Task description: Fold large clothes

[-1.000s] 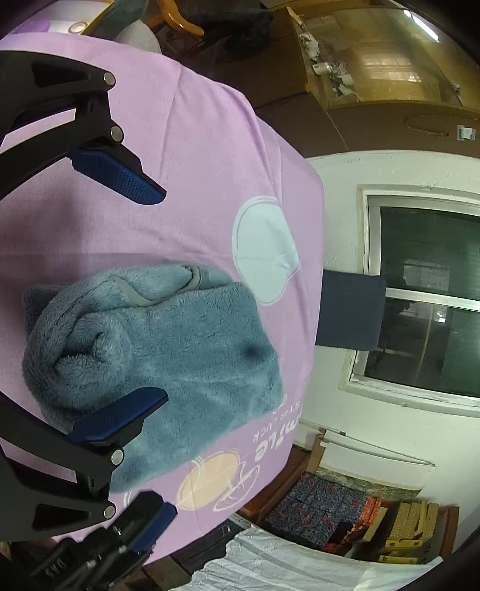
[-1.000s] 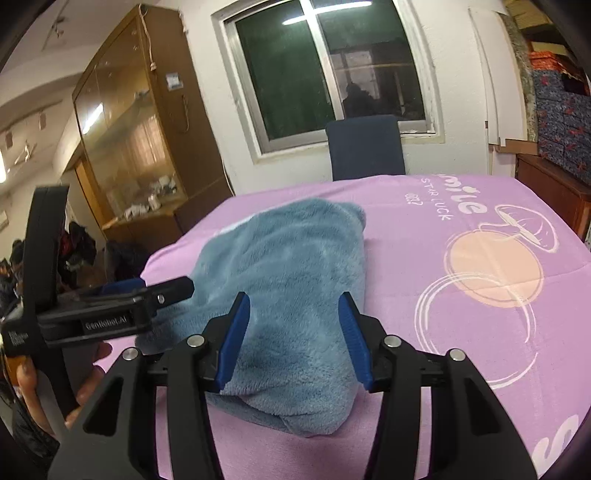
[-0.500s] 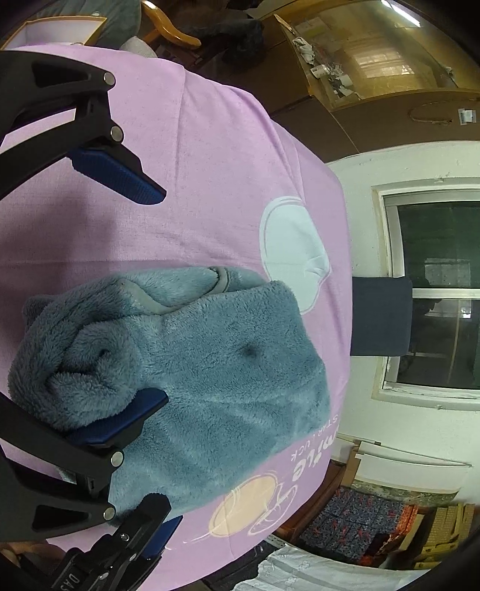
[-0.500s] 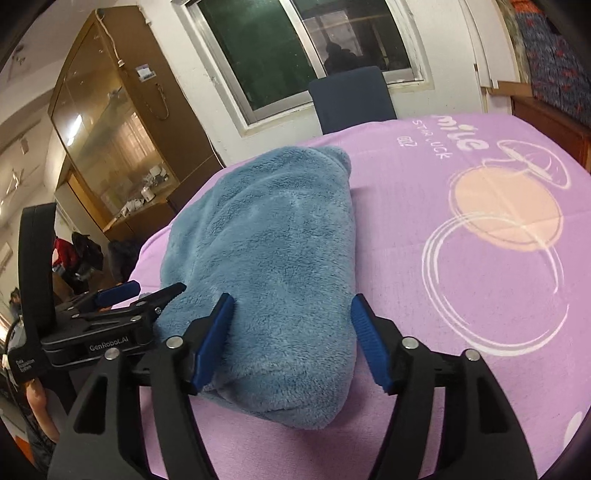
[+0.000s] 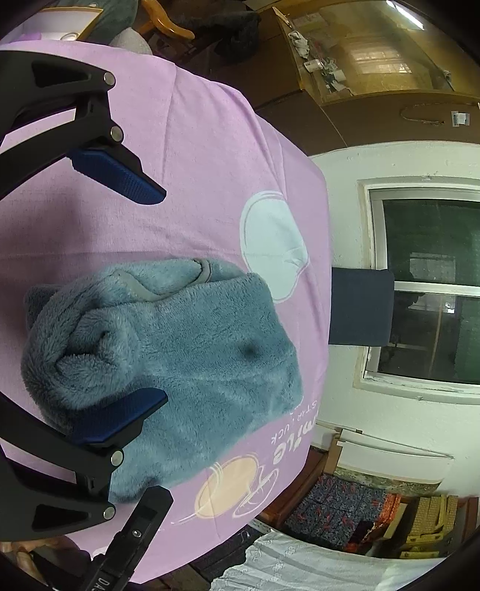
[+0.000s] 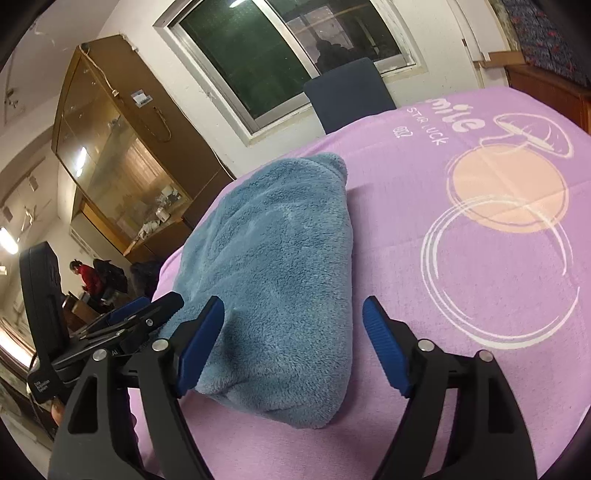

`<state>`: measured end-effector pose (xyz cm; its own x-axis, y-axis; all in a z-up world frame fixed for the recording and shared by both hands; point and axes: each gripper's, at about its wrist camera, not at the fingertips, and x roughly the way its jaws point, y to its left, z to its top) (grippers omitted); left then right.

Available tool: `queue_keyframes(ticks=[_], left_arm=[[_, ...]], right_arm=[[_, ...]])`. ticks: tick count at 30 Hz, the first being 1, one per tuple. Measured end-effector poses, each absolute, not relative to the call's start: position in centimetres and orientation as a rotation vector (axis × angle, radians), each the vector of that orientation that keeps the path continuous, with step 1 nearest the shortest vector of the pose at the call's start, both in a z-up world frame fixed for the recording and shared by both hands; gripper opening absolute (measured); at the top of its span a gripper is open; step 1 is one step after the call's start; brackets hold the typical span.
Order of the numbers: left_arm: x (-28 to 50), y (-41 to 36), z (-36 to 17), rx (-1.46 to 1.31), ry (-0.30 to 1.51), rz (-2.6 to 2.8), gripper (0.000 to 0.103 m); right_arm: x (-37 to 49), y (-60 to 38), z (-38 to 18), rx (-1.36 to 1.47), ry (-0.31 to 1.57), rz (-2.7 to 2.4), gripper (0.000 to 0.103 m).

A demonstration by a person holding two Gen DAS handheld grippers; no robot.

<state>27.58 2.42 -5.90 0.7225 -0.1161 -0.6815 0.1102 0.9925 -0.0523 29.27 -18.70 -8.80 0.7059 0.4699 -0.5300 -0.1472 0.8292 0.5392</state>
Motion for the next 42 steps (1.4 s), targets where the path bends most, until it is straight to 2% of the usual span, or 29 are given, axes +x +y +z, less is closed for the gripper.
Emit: queue_keyframes(ticks=[16, 25, 36, 42], left_arm=[[28.2, 3.2, -6.2, -0.09, 0.781, -0.197, 0.1], [31.2, 7.7, -8.4, -0.448, 0.906, -0.404, 0.1], [33.9, 9.0, -11.4, -0.592, 1.003, -0.473, 0.1], [35.0, 8.2, -12.9, -0.657, 1.056, -0.563, 0.1]], right_arm=[[29.6, -19.3, -9.1, 0.553, 0.726, 0.392, 0.081], [31.2, -20.5, -10.0, 0.674, 0.763, 0.443, 0.085], [34.5, -19.9, -11.9, 0.786, 0.867, 0.501, 0.087], [35.7, -18.8, -11.9, 0.753, 0.888, 0.504, 0.094]])
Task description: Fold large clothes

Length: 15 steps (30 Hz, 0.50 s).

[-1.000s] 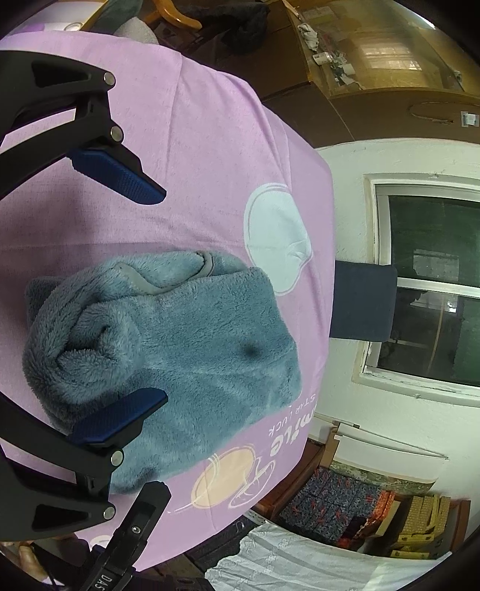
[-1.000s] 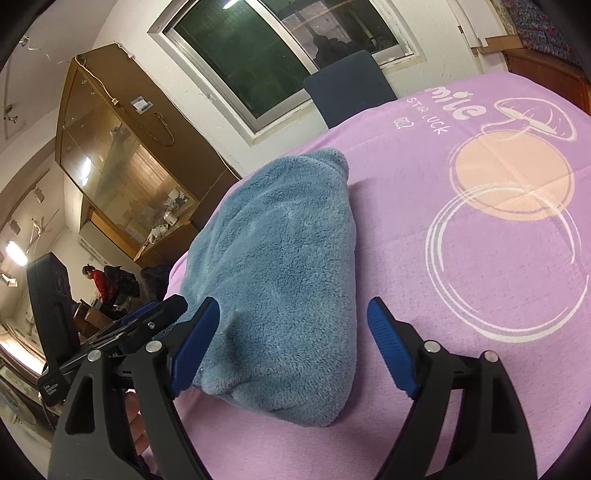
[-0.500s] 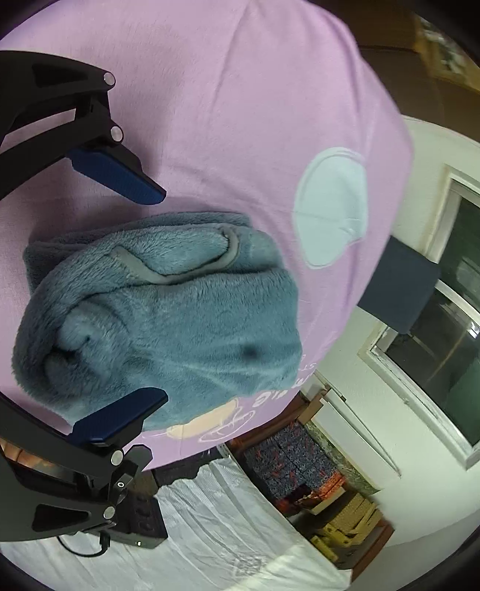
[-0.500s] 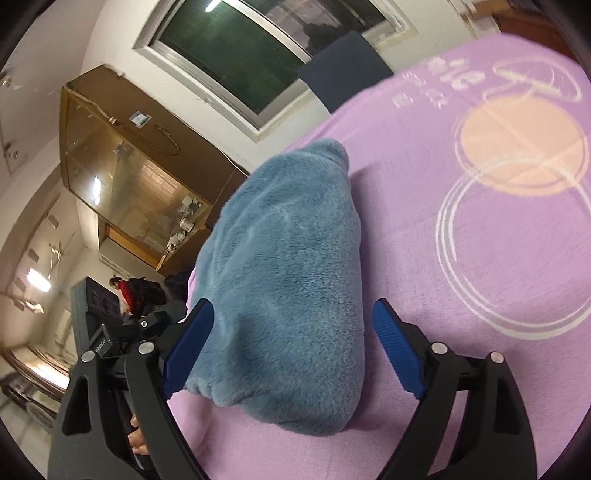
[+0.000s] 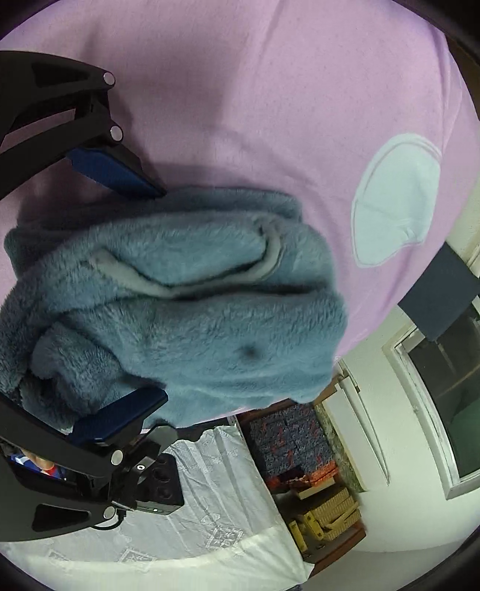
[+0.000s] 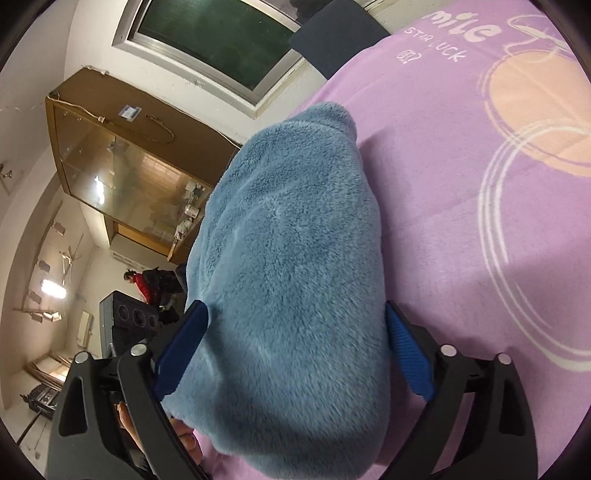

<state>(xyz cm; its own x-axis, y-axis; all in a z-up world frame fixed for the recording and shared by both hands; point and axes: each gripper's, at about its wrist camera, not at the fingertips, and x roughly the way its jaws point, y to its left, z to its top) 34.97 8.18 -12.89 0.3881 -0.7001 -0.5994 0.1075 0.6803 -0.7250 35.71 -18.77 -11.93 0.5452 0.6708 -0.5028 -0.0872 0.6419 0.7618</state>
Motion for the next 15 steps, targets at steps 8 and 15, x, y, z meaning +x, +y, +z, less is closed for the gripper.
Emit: queue_keyframes(ticks=[8, 15], left_arm=[[35.1, 7.7, -13.0, -0.649, 1.027, -0.562, 0.095], [34.9, 6.0, -12.2, -0.624, 1.004, -0.577, 0.071]], right_arm=[[36.7, -17.4, -12.5, 0.688, 0.901, 0.489, 0.093], [36.5, -16.6, -12.7, 0.669, 0.888, 0.506, 0.076]])
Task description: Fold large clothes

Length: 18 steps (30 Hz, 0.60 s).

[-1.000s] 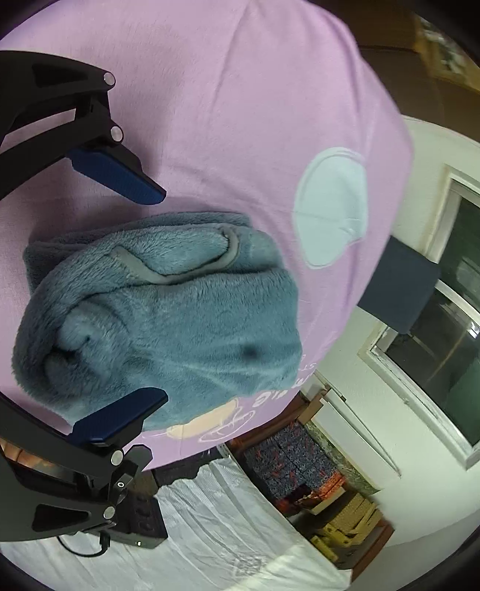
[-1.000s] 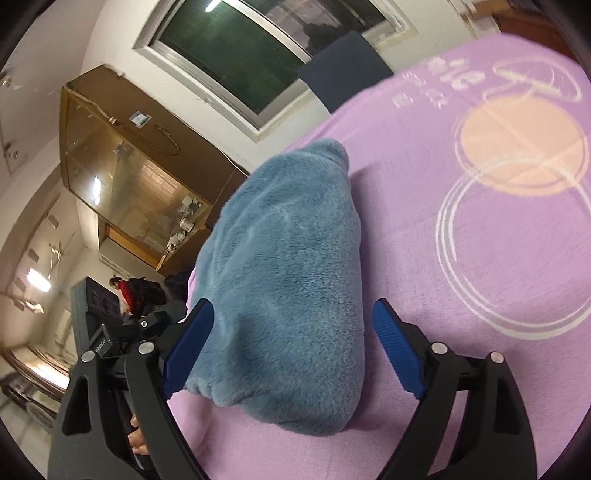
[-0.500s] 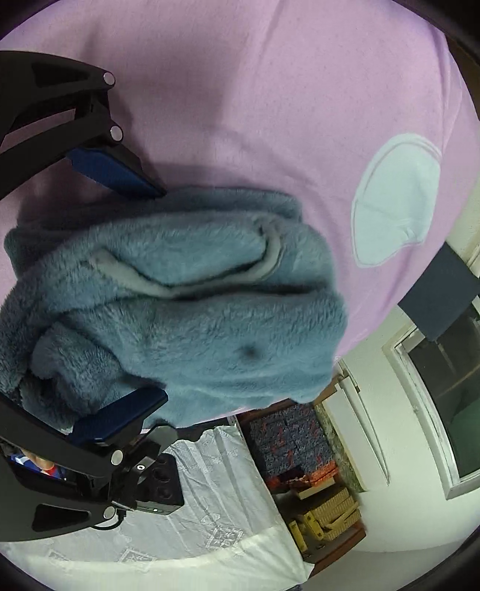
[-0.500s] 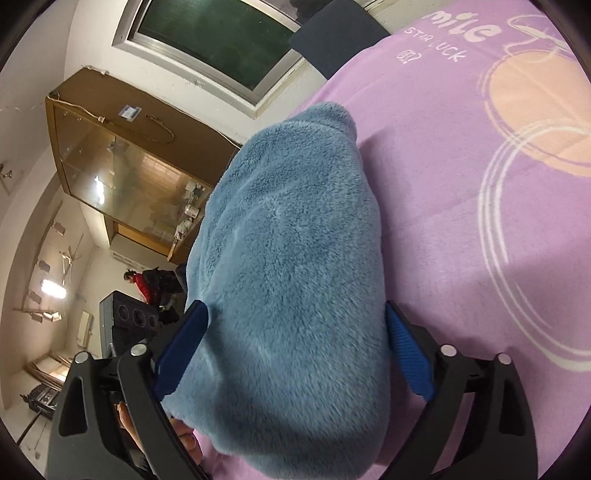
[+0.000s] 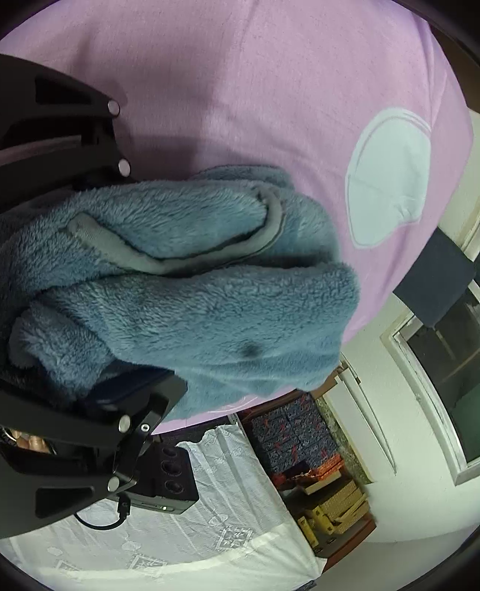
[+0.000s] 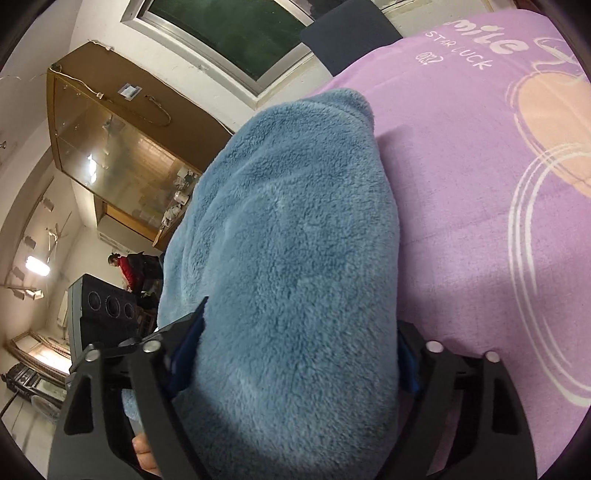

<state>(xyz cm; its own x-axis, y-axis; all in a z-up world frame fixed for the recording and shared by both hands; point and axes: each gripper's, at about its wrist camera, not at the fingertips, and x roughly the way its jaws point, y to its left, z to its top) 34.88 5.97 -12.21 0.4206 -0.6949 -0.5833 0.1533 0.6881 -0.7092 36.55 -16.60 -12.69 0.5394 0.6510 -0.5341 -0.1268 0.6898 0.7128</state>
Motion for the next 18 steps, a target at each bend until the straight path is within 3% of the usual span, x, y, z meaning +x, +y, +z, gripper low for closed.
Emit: queue_keyframes(ticks=[4, 18], left_arm=[[34.2, 5.6, -11.3, -0.617, 0.973, -0.604, 0.065], [26.1, 8.3, -6.0, -0.622, 0.815, -0.626, 0.065]], right_arm=[[36.1, -16.6, -12.2, 0.693, 0.875, 0.533, 0.072], [29.5, -15.7, -6.1, 0.712, 0.801, 0.665, 0.071]])
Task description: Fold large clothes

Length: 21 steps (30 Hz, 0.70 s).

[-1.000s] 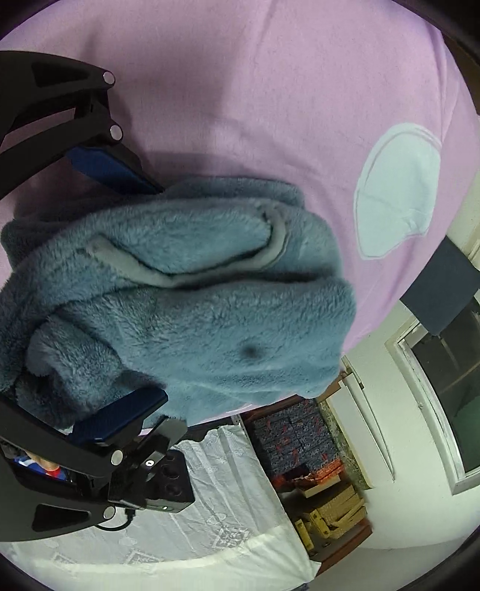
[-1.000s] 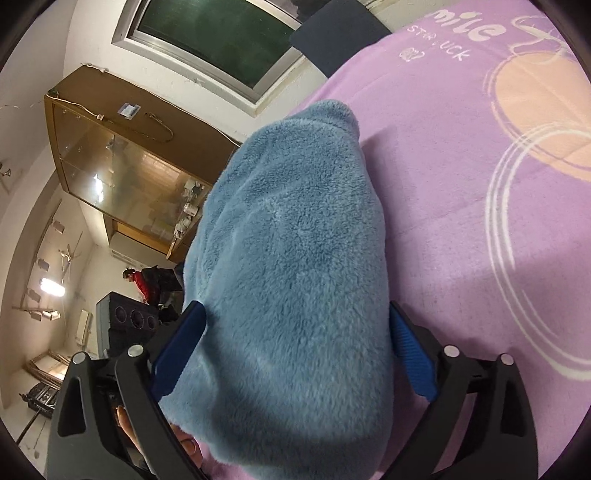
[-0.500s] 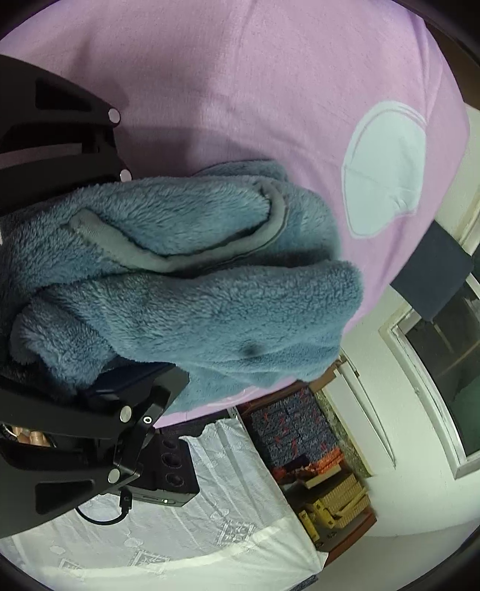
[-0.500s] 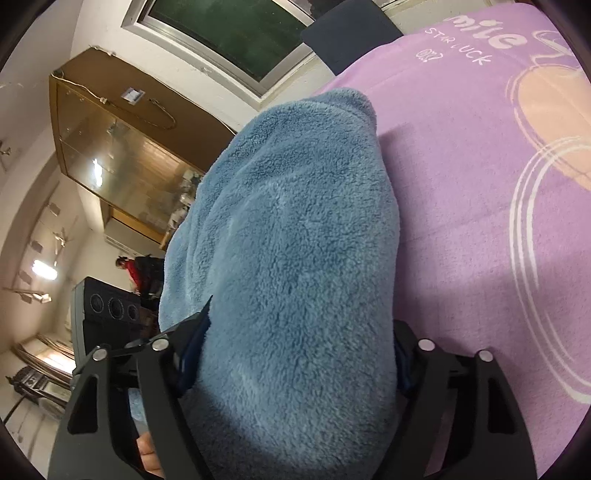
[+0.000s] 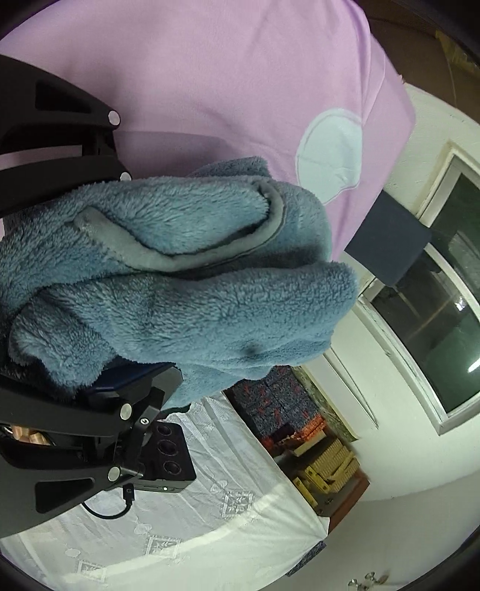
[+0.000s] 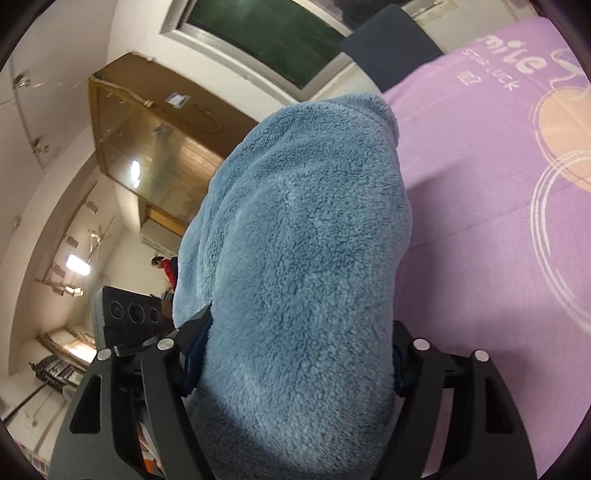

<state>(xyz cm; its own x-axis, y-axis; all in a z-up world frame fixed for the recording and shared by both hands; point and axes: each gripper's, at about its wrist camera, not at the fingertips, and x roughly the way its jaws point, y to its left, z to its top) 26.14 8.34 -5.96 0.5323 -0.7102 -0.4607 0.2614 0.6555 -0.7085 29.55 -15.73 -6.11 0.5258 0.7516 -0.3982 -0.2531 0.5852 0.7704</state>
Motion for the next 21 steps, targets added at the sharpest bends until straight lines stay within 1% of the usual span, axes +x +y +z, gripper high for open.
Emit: queue_keyframes(ticks=[5, 13, 21], left_arm=[[20.7, 10.1, -3.7, -0.614, 0.776, -0.596, 0.065], [12.2, 11.7, 0.5, -0.572, 0.685, -0.572, 0.065], [5.7, 13.0, 2.5, -0.534, 0.622, -0.539, 0.066]], right_arm=[[24.7, -13.7, -3.9, 0.689, 0.795, 0.714, 0.071], [15.8, -12.2, 0.3, 0.643, 0.722, 0.781, 0.071], [9.2, -10.4, 2.0, 0.622, 0.682, 0.829, 0.072]])
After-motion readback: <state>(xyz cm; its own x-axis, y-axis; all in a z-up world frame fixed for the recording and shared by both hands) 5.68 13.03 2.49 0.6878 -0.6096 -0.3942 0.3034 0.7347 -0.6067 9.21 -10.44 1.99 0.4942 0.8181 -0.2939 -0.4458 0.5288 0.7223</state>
